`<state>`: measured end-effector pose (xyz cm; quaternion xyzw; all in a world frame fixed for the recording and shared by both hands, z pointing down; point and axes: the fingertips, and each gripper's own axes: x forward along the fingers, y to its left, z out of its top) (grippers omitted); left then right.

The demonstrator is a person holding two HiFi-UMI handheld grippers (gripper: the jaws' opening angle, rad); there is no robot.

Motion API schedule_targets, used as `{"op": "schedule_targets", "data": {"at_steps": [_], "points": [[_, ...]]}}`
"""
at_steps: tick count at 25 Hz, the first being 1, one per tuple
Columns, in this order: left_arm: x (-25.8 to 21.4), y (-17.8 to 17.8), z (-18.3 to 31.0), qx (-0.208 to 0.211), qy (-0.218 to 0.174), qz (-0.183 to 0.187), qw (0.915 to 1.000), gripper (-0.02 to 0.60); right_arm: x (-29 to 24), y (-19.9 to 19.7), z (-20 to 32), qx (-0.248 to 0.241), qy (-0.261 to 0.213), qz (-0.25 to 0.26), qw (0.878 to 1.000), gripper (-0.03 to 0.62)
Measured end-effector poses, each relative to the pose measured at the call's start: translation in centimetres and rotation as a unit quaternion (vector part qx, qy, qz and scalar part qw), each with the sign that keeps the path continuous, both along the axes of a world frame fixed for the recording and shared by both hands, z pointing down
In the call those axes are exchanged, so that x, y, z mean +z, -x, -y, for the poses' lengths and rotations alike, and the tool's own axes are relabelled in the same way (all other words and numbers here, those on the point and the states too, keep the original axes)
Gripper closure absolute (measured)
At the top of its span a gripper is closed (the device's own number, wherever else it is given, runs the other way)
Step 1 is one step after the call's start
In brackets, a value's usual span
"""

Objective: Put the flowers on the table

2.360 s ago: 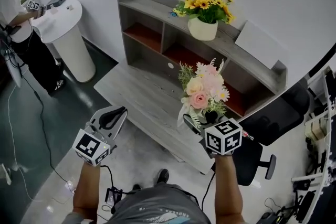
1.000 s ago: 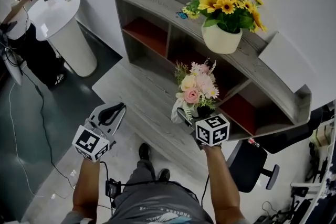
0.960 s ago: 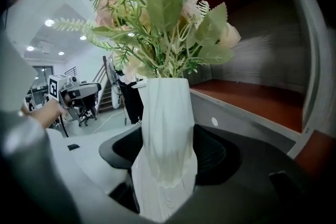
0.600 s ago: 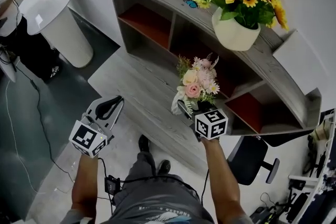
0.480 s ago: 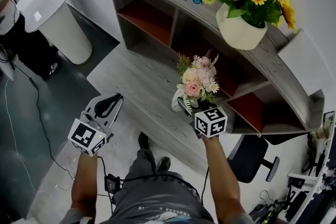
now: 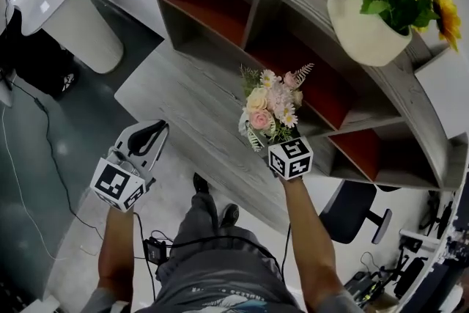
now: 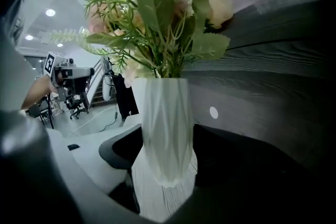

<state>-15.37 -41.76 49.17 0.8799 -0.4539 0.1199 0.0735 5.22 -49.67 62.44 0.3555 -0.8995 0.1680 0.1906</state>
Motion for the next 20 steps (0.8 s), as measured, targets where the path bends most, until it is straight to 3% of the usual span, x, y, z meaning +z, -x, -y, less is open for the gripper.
{"op": "schedule_targets", "data": {"at_steps": [20], "points": [[4.4, 1.3, 1.1, -0.006, 0.039, -0.013, 0.9991, 0.544, 6.0, 2.3, 0.0, -0.019, -0.011, -0.019, 1.0, 0.279]]}}
